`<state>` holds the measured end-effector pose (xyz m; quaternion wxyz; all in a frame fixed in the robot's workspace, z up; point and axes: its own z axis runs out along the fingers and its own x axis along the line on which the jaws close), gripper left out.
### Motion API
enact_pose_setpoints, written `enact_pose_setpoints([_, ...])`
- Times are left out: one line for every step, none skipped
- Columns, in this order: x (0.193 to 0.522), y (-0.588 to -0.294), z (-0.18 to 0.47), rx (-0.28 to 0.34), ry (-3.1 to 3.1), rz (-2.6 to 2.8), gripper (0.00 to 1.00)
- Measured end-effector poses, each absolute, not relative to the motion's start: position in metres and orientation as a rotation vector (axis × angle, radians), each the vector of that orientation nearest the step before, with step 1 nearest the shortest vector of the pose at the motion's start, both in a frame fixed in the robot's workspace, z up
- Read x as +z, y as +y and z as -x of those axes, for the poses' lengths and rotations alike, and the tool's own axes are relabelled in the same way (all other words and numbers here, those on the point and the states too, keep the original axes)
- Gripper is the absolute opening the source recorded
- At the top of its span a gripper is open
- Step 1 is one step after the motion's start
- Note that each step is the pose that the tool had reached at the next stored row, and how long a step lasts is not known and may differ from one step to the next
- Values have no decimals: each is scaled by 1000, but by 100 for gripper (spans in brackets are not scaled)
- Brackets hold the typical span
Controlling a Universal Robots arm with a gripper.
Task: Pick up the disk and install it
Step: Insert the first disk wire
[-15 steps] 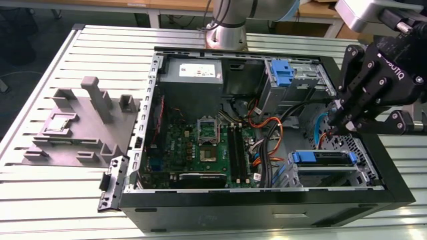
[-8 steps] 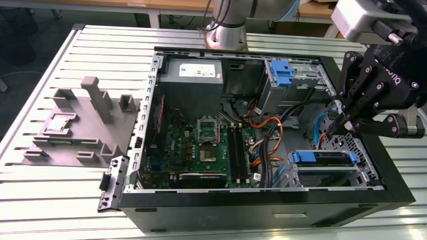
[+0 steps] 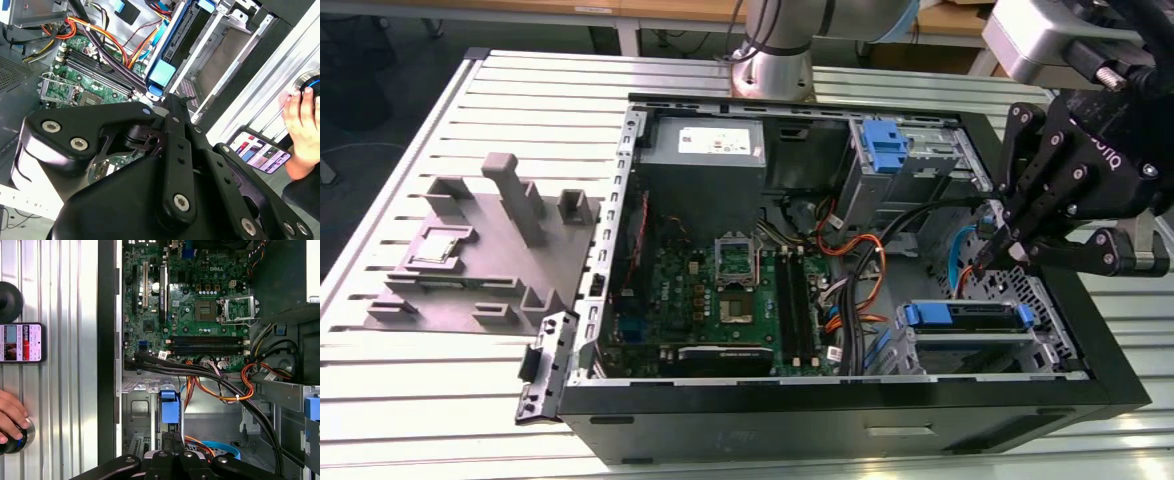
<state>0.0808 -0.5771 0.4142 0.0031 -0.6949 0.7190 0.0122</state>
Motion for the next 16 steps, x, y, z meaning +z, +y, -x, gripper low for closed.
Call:
enact_pose_setpoints([414,-577,-81,38,2254,2179,10])
enact_pose_setpoints([414,-577,-81,38,2254,2179,10])
enact_pose_setpoints([414,-577,-81,38,2254,2179,10])
enact_pose_setpoints([414,-577,-81,38,2254,2179,10])
enact_pose_setpoints([414,-577,-81,38,2254,2179,10])
enact_pose_setpoints([414,-577,-81,38,2254,2179,10])
enact_pose_setpoints([414,-577,-82,38,2254,2179,10])
enact_pose_setpoints([414,-577,-85,39,2254,2178,10])
enact_pose_setpoints([414,-577,-88,38,2254,2179,10])
enact_pose_setpoints([414,-577,-91,38,2254,2179,10])
enact_pose_setpoints([414,-576,-94,38,2254,2179,10])
enact_pose_setpoints([414,-576,-97,38,2254,2179,10])
enact_pose_setpoints([414,-575,-100,38,2254,2179,10])
enact_pose_setpoints([414,-575,-103,38,2254,2179,10])
enact_pose_setpoints([413,-574,-106,38,2254,2179,10])
enact_pose_setpoints([413,-574,-109,38,2254,2179,10])
